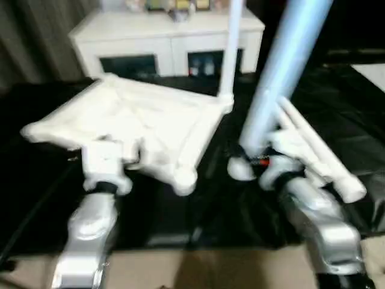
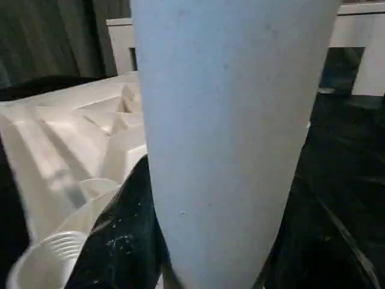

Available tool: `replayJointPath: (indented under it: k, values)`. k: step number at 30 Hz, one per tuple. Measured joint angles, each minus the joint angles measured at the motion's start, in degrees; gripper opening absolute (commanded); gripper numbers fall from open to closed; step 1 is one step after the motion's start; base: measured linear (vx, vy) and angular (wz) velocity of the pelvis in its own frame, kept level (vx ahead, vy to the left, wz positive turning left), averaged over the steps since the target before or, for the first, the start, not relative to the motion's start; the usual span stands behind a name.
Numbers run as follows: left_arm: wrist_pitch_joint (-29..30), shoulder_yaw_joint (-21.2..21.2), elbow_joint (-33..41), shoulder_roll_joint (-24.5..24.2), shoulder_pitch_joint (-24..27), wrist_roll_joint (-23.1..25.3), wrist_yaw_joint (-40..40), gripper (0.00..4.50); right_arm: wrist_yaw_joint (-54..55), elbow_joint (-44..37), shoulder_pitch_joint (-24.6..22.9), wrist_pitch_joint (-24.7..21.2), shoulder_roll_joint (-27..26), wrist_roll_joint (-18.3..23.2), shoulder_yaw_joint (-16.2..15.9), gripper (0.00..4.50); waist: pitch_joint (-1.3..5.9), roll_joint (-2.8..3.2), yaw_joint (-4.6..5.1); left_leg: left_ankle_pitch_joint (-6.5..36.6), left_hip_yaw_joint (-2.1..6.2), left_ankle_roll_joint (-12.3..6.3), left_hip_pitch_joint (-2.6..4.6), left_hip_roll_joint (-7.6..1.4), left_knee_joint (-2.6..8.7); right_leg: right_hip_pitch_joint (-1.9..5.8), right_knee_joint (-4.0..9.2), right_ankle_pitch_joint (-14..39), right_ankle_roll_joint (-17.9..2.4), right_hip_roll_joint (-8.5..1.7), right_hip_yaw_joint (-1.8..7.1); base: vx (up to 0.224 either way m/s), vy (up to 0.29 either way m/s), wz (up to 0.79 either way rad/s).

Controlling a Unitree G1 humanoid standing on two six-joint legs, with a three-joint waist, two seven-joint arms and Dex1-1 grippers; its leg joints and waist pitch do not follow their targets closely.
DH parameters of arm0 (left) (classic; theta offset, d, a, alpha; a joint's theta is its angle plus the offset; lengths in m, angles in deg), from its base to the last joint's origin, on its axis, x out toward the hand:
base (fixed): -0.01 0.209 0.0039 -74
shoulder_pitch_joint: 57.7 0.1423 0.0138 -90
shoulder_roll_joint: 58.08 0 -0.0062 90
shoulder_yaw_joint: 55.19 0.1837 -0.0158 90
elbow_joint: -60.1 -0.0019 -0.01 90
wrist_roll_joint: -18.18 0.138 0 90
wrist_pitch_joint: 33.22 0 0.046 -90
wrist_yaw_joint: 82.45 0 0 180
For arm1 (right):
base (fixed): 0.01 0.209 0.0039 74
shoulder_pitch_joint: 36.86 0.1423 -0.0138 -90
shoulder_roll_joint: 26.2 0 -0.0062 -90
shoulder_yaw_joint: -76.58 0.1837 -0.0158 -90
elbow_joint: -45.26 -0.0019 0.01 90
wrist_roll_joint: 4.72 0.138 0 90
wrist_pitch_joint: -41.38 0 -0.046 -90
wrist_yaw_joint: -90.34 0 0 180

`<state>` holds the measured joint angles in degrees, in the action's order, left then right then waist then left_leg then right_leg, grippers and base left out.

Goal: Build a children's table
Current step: Pick table leg

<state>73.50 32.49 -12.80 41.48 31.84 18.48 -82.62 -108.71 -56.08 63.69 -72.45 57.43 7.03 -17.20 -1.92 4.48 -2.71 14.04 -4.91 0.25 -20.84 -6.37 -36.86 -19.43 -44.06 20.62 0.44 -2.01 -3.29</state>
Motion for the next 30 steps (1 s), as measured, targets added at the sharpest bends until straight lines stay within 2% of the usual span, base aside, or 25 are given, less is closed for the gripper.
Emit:
replayJointPath:
  k: [1, 2, 3, 4, 5, 6, 7, 8, 9, 10, 11, 12, 13, 14, 16, 18, 20, 24, 27, 29, 30]
  values:
    - [0.0, -0.1, 0.1, 0.0, -0.1, 0.0, 0.0, 4.13, -0.2, 0.4, 0.0, 0.2, 0.1, 0.0, 0.0, 1.85, -0.01, -0.52, 0.63, 0.4, 0.32, -0.2, 0.25, 0.42, 0.04, -1.86, -0.65, -0.8, 1.6, -1.04, 0.58, 0.138, -0.037, -0.02]
    - [-0.1, -0.2, 0.2, -0.3, -0.4, 0.0, 0.0, 4.13, -0.4, 0.8, -0.4, 0.4, 0.2, -0.1, 0.0, 1.85, -0.04, -2.0, 1.57, 0.8, 2.73, -0.98, 0.18, 2.76, 0.04, -2.59, 2.71, -1.8, 3.1, -2.57, 2.09, 0.078, -0.088, 0.19]
    - [-0.2, 0.0, 0.1, 0.0, -0.7, 0.0, 0.0, 4.13, -0.5, 1.0, -0.8, 0.7, 0.4, -0.1, 0.1, 1.85, -0.15, -3.05, 2.26, 1.4, 3.56, -1.99, -0.17, 3.9, -0.42, -2.27, 4.1, -4.1, 2.9, -3.28, 2.61, 0.078, -0.088, 0.19]
    - [-0.1, 1.0, 0.0, 0.8, -0.6, -0.1, 0.1, 4.13, -0.8, 1.3, -1.5, 0.6, 0.7, 0.1, 0.6, 1.85, -0.47, -3.35, 2.32, 2.3, 3.24, -6.78, -1.05, 3.61, -2.45, -1.39, 5.01, -3.8, 2.8, -3.16, 1.84, 0.108, -0.064, 0.4]
    - [-0.2, 1.2, -0.1, 0.8, -0.1, -0.1, 0.3, 4.13, -0.7, 2.4, -1.5, 0.2, -0.2, 1.2, 2.2, 1.85, -0.43, -3.06, 1.75, 2.6, 2.26, -7.47, -1.95, 3.25, -4.88, -0.16, 6.28, -3.8, 1.8, -2.9, 2.14, 0.155, -0.02, 0.17]
    - [-0.2, 0.8, -0.1, 0.4, 0.0, -0.3, 0.6, 4.13, -0.7, 2.8, -1.5, 0.1, -0.6, 1.7, 2.7, 1.85, -0.34, -2.74, 1.13, 2.2, 1.65, -6.8, -2.39, 3.05, -5.56, 0.96, 7.37, -4.0, 1.4, -2.77, 2.1, 0.155, -0.02, 0.17]
    - [-0.5, 0.3, -0.1, -0.1, 0.0, -0.6, 1.0, 4.13, -0.8, 2.8, -1.4, 0.2, -0.7, 1.8, 2.7, 1.85, -0.27, -2.41, 0.48, 1.3, 1.3, -5.47, -2.45, 2.31, -3.87, 1.98, 8.31, -4.0, 1.3, -2.33, 1.58, 0.154, -0.022, 0.0]
    - [-1.0, -0.4, -0.1, -1.2, -0.2, -1.5, 2.3, 4.13, -1.0, 2.6, -1.0, 0.6, -0.4, 1.8, 2.5, 1.85, 0.35, -0.87, -0.1, -1.0, 1.36, -2.71, -2.44, 0.3, 0.56, 2.73, 8.81, -3.7, 1.2, -1.07, 0.3, 0.181, 0.043, 0.0]
    - [-1.6, -1.0, -0.4, -2.1, -0.4, -2.4, 3.8, 4.13, -1.2, 2.7, -0.6, 0.9, -0.3, 1.7, 2.3, 1.85, 0.67, -0.25, -0.39, -1.5, 1.33, 0.72, -2.16, -0.36, 0.02, 2.68, 8.0, -3.1, 1.2, -0.94, -0.01, 0.181, 0.043, 0.0]
    - [-2.4, -1.5, -1.7, -3.6, -0.4, -4.0, 6.7, 4.41, -1.7, 2.7, -0.2, 1.3, -0.5, 1.7, 1.5, 1.85, 0.57, -0.31, -0.37, -1.3, 1.5, 0.51, -2.22, -0.18, -0.5, 2.12, 7.45, -2.8, 1.0, -1.09, 0.03, 0.175, 0.082, 0.01]
    - [-2.8, -2.0, -4.1, -5.5, -0.5, -5.7, 10.2, 4.41, -2.8, 2.7, 0.4, 1.6, -0.7, 1.9, -0.1, 1.85, 0.63, -0.51, -0.54, -1.0, 1.49, 0.28, -2.35, 0.17, -0.83, 1.13, 6.4, -2.9, 0.7, -1.31, 0.98, 0.103, 0.066, 0.03]
    - [-2.9, -2.0, -5.5, -6.2, -0.6, -7.1, 13.0, 4.48, -3.5, 2.7, 0.5, 1.8, -0.6, 2.1, -0.7, 1.85, 0.67, -0.58, -0.71, -0.9, 1.66, 0.21, -2.34, 0.74, -0.87, 0.47, 6.09, -3.2, 1.2, -1.64, 1.9, 0.103, 0.066, 0.03]
    - [-3.1, -1.9, -6.8, -7.0, -1.0, -8.5, 16.2, 4.49, -4.3, 2.8, 0.5, 2.0, -0.2, 2.2, -0.8, 1.85, 0.69, -0.67, -0.89, -0.9, 1.76, 0.22, -2.33, 1.28, -0.88, -0.15, 6.56, -3.8, 2.1, -1.91, 3.02, -0.002, 0.074, -0.01]
    - [-3.1, -0.9, -8.6, -8.7, -2.3, -9.9, 20.3, 4.49, -5.5, 3.1, 0.5, 2.1, 0.8, 2.2, -0.9, 1.85, 0.64, -0.82, -0.99, -1.0, 1.76, 0.27, -2.33, 1.87, -0.83, -0.7, 7.11, -4.5, 3.8, -2.55, 3.77, -0.053, 0.045, 0.03]
    - [-3.1, 0.5, -10.4, -10.8, -4.4, -10.8, 25.1, 4.49, -7.3, 3.7, 0.6, 2.1, 2.2, 2.3, -0.9, 1.85, 0.57, -0.91, -1.07, -1.2, 1.36, 0.64, -2.43, 1.84, -0.55, -0.58, 7.05, -4.7, 4.0, -2.56, 4.02, -0.026, 0.023, 0.02]
    - [-3.5, 1.3, -12.5, -12.9, -6.3, -10.7, 28.8, 4.49, -9.0, 4.1, 0.7, 2.3, 2.8, 2.3, -0.8, 1.85, 0.43, -1.05, -0.89, -1.4, 0.76, 0.8, -2.16, 1.34, 0.15, -0.53, 7.27, -5.0, 3.4, -2.57, 3.93, 0.0, 0.0, 0.0]
    - [-4.4, 3.1, -18.0, -15.9, -9.8, -9.9, 32.8, 4.49, -11.7, 6.0, 1.6, 3.1, 4.0, 2.4, -1.3, 1.85, 0.3, -1.23, -0.68, -1.6, -0.09, 1.2, -1.96, 0.6, 0.32, -0.47, 7.27, -5.4, 2.9, -2.52, 3.79, -0.097, -0.024, 0.02]
    - [-7.7, 7.6, -31.9, -23.2, -18.3, -5.5, 44.7, 4.49, -18.9, 9.2, 3.7, 4.2, 7.8, 3.1, -2.8, 1.85, -0.05, -1.75, -0.45, -1.7, -1.04, 1.33, -1.42, 0.0, 0.58, -0.43, 7.13, -6.1, 2.0, -2.56, 3.77, -0.091, -0.014, -0.04]
    - [-10.1, 13.5, -40.1, -26.3, -23.6, -2.6, 55.3, 4.49, -23.7, 9.8, 4.8, 4.2, 10.7, 3.9, -3.6, 1.85, -0.48, -1.0, -0.56, -1.8, -1.53, 1.51, -1.32, -0.18, 0.63, -0.52, 7.19, -6.4, 1.6, -2.76, 3.71, -0.019, 0.0, -0.02]
    - [-12.0, 16.5, -46.4, -27.0, -28.9, -0.2, 60.1, 4.31, -26.4, 10.7, 5.6, 4.4, 12.2, 4.2, -3.4, 1.85, -0.56, -0.88, -0.56, -1.8, -2.16, 1.51, -1.24, -0.23, 0.9, -0.6, 7.17, -6.6, 1.7, -3.17, 3.62, 0.0, 0.0, 0.0]
    - [-12.4, 16.8, -47.4, -27.0, -29.9, 0.2, 60.8, 4.21, -26.9, 10.9, 5.8, 4.4, 12.4, 4.2, -3.5, 1.85, -0.56, -0.87, -0.55, -1.8, -2.29, 1.49, -1.21, -0.23, 1.01, -0.61, 7.18, -6.6, 1.7, -3.24, 3.61, 0.0, 0.0, 0.0]
